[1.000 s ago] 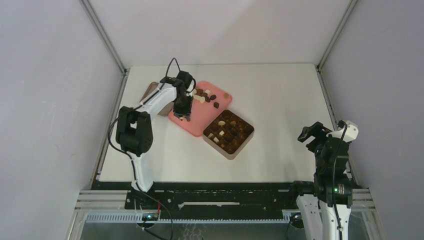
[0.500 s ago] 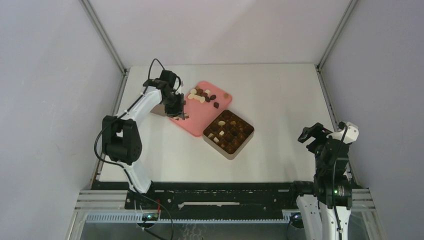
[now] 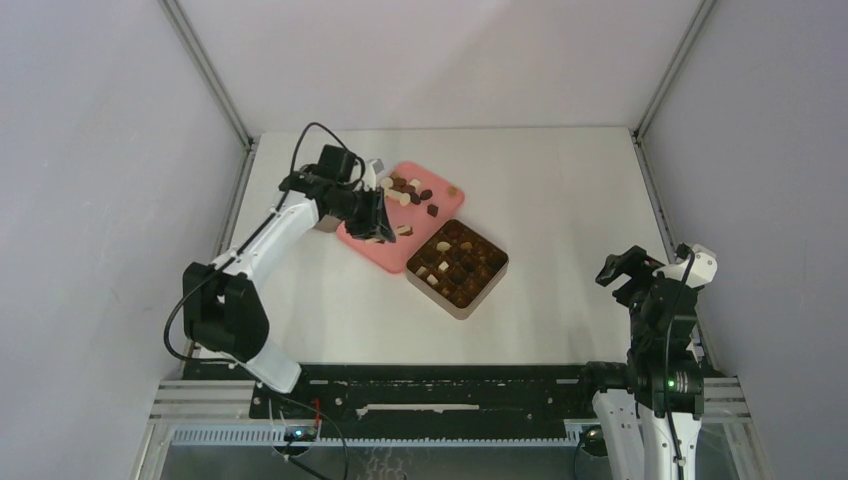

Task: Pack the chocolate
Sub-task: Pick up the fake chocolate from the plate, then place the fake chocolate in the packing box.

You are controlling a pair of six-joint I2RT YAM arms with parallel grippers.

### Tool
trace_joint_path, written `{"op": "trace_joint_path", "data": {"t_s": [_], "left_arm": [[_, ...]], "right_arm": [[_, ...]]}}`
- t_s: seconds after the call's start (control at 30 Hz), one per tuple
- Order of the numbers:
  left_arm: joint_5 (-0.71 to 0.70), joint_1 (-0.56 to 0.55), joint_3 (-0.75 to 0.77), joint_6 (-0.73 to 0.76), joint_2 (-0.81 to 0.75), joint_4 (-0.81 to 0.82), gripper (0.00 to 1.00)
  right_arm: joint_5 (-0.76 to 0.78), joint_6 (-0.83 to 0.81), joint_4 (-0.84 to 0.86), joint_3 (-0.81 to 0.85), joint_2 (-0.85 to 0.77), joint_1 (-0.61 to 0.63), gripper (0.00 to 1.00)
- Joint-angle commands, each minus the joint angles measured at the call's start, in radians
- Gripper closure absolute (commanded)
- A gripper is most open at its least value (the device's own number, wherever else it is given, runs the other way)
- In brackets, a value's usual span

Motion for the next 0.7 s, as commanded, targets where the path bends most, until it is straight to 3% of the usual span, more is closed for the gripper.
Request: {"op": "trace_joint_path", "data": {"t_s": [0.0,0.37,0.67], "left_arm": [[0.087,-0.079,-0.033,-0.028,-0.069,0.046,1.00],[0.080,-0.304,0.048,-0.051,0.016,0.073,1.00],[0.022,-0.405,0.194,-0.046,0.159,0.036,0.98]], "right_arm": [[0.014,-0.019,0.046,-0.003,-0.009,0.006,0.09],[0.012,-0.011,0.043,-0.003,-0.004,0.004,0.09],[0.019,-0.011,0.042,-0.003,-0.010,0.001,0.08]]}}
